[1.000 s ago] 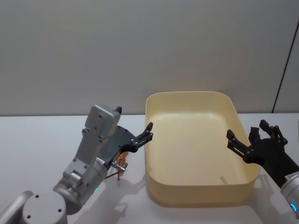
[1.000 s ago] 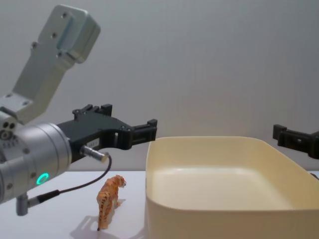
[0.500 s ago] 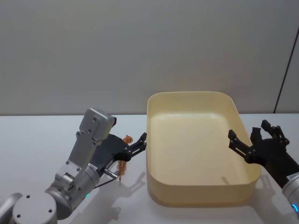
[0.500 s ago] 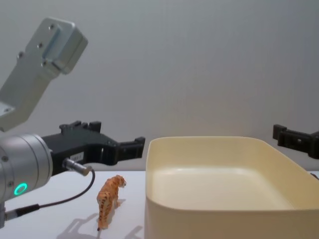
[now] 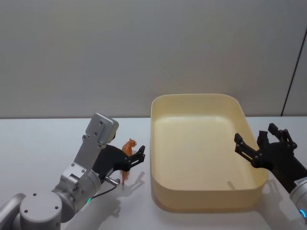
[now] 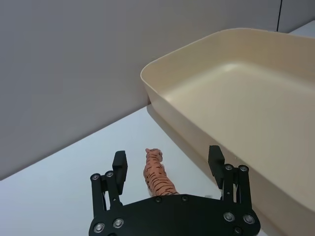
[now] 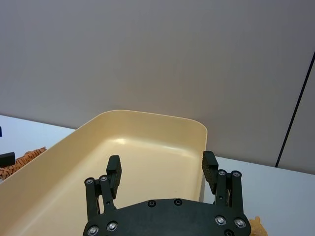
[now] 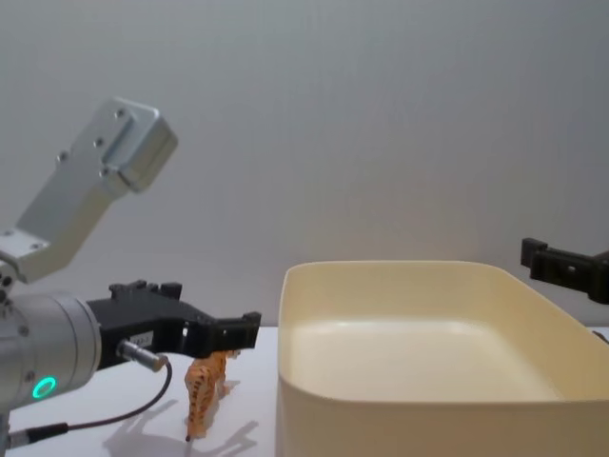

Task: Pick up the toy alternately with two hands and place it into the central storage box.

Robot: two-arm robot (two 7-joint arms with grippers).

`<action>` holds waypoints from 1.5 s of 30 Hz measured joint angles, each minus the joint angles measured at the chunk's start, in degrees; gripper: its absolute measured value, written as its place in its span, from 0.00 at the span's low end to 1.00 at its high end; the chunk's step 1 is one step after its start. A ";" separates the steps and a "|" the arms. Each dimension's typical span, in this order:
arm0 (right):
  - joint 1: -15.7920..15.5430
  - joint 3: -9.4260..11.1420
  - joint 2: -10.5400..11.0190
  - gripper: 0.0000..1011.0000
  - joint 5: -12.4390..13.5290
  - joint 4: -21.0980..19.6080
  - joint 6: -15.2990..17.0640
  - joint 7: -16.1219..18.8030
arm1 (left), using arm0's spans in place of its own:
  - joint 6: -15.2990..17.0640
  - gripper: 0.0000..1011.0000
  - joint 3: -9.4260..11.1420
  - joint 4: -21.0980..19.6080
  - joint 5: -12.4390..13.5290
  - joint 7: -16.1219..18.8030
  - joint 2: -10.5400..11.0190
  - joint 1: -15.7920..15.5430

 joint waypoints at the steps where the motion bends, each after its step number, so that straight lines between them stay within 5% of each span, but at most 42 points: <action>1: 0.00 0.00 0.00 0.99 0.00 0.00 0.00 0.00 | 0.32 0.99 -0.03 0.81 0.01 -0.13 -0.29 -0.32; 21: 0.00 0.00 0.00 0.99 0.00 0.00 0.00 0.00 | 3.14 0.96 -0.42 8.53 -0.92 -0.30 -3.00 -3.32; 45: 0.00 0.00 0.00 0.99 0.00 0.00 0.00 0.00 | 3.73 0.29 -0.58 10.85 -1.14 -0.36 -3.80 -4.25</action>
